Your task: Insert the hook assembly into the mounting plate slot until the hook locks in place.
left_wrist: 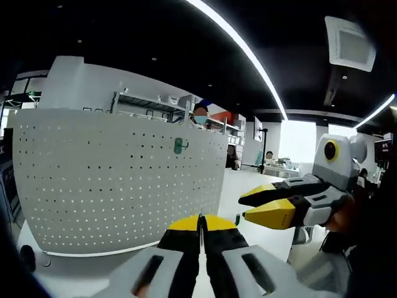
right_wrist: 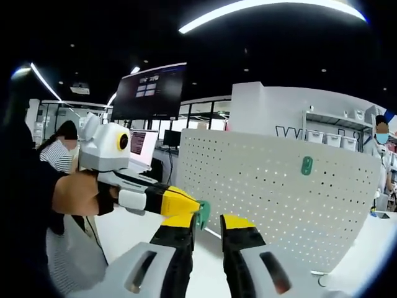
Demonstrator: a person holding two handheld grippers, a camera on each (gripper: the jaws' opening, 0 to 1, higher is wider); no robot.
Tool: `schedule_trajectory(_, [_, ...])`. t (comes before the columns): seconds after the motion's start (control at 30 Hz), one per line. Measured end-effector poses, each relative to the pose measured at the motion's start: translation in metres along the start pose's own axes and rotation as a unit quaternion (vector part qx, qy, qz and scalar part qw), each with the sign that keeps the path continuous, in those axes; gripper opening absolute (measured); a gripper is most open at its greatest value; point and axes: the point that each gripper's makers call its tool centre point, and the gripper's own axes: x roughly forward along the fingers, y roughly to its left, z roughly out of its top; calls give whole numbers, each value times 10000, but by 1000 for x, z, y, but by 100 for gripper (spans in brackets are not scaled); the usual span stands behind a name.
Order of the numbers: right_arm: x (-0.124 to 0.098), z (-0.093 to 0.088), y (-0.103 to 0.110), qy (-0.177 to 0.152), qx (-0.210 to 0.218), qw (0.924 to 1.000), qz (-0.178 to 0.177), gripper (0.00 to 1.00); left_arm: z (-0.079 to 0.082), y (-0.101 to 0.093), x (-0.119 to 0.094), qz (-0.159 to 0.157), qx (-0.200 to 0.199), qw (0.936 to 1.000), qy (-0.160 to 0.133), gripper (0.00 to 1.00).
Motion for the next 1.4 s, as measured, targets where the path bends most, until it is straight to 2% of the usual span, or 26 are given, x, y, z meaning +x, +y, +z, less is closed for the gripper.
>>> schedule_trajectory(0.47, [1,-1,1,23,-151,9999,11,5,10,-26,3,-353,-21,9994,-61,1])
schedule_trajectory(1.4, [-3,-5,-1,56,-73,9999,-60,1,8,-36,3,-491,-115,9987,-88,2])
